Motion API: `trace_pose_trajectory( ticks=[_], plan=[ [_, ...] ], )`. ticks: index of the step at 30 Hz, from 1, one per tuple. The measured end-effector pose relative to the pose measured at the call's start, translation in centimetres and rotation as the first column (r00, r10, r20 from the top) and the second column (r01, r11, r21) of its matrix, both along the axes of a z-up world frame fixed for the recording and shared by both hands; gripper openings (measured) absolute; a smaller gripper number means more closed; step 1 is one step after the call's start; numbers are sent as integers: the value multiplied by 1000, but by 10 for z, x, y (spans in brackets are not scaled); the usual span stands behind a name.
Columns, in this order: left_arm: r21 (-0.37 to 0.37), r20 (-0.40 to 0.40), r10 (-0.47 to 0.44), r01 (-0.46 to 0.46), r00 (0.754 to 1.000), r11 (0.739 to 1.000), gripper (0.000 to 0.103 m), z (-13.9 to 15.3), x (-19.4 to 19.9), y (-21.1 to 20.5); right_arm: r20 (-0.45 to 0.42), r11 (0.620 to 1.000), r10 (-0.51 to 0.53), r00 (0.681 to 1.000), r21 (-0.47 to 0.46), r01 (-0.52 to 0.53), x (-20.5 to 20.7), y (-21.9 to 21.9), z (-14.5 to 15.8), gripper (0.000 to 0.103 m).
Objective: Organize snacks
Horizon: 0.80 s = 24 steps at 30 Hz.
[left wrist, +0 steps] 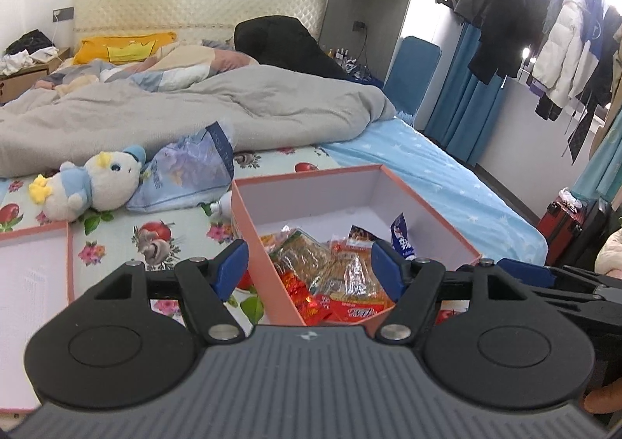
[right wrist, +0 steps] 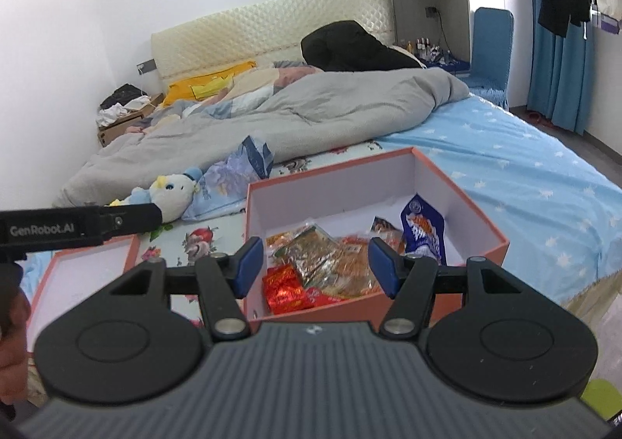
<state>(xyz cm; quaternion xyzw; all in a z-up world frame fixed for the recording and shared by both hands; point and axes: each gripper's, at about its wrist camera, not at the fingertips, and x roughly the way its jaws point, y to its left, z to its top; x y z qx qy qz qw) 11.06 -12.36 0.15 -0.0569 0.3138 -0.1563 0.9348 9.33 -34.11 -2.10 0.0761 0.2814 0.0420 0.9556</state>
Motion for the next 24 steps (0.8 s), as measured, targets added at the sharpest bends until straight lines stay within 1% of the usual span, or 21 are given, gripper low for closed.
trace_pose_trajectory(
  ticks=[3, 6, 10, 16, 24],
  plan=[
    [0, -8, 0, 0, 1000, 1000, 74, -9, -1, -1, 4, 1000, -7, 1000, -6, 7, -5, 2, -6, 62],
    [9, -9, -4, 5, 1000, 1000, 74, -16, -2, -4, 27, 1000, -26, 999, -7, 26, -10, 0, -11, 62],
    [12, -16, 1, -1, 1000, 1000, 74, -19, -4, -5, 7, 1000, -19, 1000, -7, 19, -13, -1, -17, 62],
    [30, -16, -9, 9, 1000, 1000, 74, -21, -3, -5, -6, 1000, -18, 1000, -17, 18, -13, -2, -21, 62],
    [23, -4, -3, 3, 1000, 1000, 74, -17, -3, -3, -8, 1000, -19, 1000, -24, 19, -13, -5, -21, 62]
  ],
)
